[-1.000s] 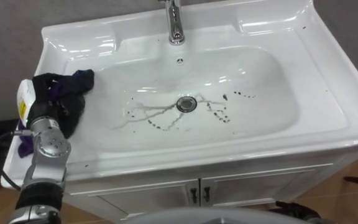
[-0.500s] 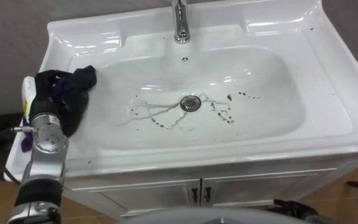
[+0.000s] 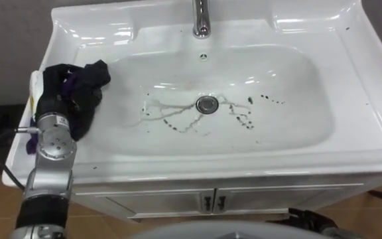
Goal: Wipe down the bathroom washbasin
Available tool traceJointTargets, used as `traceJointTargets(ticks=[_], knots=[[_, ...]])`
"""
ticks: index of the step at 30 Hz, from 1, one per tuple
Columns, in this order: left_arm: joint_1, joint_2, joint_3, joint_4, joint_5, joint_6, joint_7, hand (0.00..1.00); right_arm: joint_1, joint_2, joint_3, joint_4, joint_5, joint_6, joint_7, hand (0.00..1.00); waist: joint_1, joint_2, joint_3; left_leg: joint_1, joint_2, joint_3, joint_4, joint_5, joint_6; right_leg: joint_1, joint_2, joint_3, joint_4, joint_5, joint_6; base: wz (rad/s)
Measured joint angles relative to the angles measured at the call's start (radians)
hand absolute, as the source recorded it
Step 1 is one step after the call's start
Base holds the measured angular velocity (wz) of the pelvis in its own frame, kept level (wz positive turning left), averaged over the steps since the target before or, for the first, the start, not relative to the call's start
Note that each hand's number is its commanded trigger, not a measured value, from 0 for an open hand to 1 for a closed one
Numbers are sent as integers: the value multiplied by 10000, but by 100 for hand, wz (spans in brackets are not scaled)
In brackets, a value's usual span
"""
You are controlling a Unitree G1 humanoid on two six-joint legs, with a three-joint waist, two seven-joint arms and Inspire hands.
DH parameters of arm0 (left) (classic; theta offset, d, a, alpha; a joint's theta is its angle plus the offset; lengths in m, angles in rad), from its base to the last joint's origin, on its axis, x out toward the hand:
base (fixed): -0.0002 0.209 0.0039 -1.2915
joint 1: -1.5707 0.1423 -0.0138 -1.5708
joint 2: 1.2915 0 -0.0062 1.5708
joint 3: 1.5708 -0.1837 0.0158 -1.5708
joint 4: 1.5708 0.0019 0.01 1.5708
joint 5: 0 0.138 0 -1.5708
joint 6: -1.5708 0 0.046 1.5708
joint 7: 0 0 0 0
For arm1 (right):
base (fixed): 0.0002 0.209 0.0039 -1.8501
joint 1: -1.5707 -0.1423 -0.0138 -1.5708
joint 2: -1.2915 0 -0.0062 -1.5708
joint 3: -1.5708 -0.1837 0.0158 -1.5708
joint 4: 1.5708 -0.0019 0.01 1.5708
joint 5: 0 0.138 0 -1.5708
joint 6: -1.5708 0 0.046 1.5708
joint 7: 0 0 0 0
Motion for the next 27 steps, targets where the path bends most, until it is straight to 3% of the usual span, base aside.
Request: traceJointTargets(ticks=[6,27], knots=[[111,-305,-280,-586,-18,62,-42,100,7,38,2,-8,1,-210,-31,0,-54,4,30,-164,-12,-47,62,0,-1,-27,-11,-138,-78,1,0,7],[109,-335,-885,-780,56,14,-20,100,-59,106,217,224,225,-537,-83,0,-241,-67,76,-173,-2,-7,111,-1,-1,14,-12,-215,-113,0,0,1]])
